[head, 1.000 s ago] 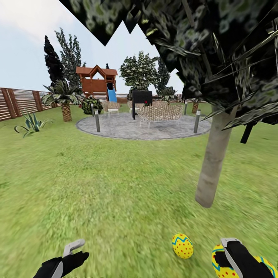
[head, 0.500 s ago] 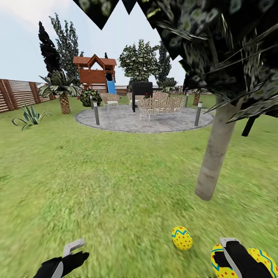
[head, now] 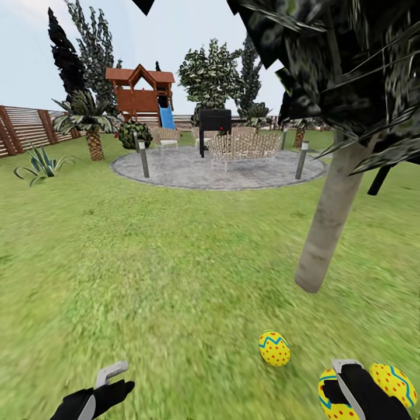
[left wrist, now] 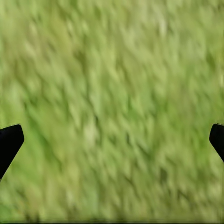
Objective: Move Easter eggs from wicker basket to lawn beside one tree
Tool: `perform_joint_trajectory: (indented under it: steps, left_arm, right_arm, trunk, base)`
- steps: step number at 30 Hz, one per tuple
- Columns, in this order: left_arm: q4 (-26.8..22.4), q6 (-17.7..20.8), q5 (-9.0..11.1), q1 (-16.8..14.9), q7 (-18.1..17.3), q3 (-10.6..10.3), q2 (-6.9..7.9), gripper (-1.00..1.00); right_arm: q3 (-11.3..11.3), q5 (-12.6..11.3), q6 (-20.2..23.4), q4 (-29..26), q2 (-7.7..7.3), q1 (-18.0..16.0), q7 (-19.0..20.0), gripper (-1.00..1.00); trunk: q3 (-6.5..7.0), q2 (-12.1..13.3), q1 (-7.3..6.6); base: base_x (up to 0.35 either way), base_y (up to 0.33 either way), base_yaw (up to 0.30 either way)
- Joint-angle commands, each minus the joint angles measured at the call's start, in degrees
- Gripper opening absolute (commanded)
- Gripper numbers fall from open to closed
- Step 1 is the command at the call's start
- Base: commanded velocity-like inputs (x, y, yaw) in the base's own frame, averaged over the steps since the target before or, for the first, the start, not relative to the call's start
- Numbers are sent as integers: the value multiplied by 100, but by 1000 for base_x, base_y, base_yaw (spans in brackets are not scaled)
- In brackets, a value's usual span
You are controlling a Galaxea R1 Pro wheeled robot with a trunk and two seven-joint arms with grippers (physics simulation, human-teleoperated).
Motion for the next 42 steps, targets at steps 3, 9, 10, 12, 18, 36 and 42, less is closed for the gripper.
perform_joint_trajectory:
  steps: [3,9,10,12,18,36,42]
  left_arm:
    - [-7,40,27,-2,-20,21,-2,100]
    - [-7,40,27,-2,-20,21,-2,100]
    - [-7,40,27,-2,-20,21,-2,100]
    - [-7,40,27,-2,-20,21,-2,100]
    - [-7,40,27,-2,-20,14,-4,100]
    - [1,31,18,-2,-18,4,-11,100]
    - [1,31,18,-2,-18,4,-11,100]
  right_arm:
    - [-8,0,27,-13,3,-3,-10,-100]
    - [-1,0,22,-9,3,-3,-10,-100]
    - [-3,0,22,-8,3,-2,-10,-100]
    - [-4,0,21,-7,3,-3,-10,-100]
    - [-1,5,21,-7,10,-1,-10,-100]
    - [1,10,21,-10,12,-1,-12,-100]
    - [9,17,21,-8,12,-2,-15,-100]
  trunk:
    - [-73,-7,6]
    - [-206,-15,22]
    - [-228,-16,24]
    - [-272,-19,29]
    - [-405,-27,45]
    - [-671,-43,76]
    - [-804,-51,91]
  base:
    - [0,0,0]
    - [0,0,0]
    - [0,0,0]
    - [0,0,0]
    - [0,0,0]
    - [0,0,0]
    - [0,0,0]
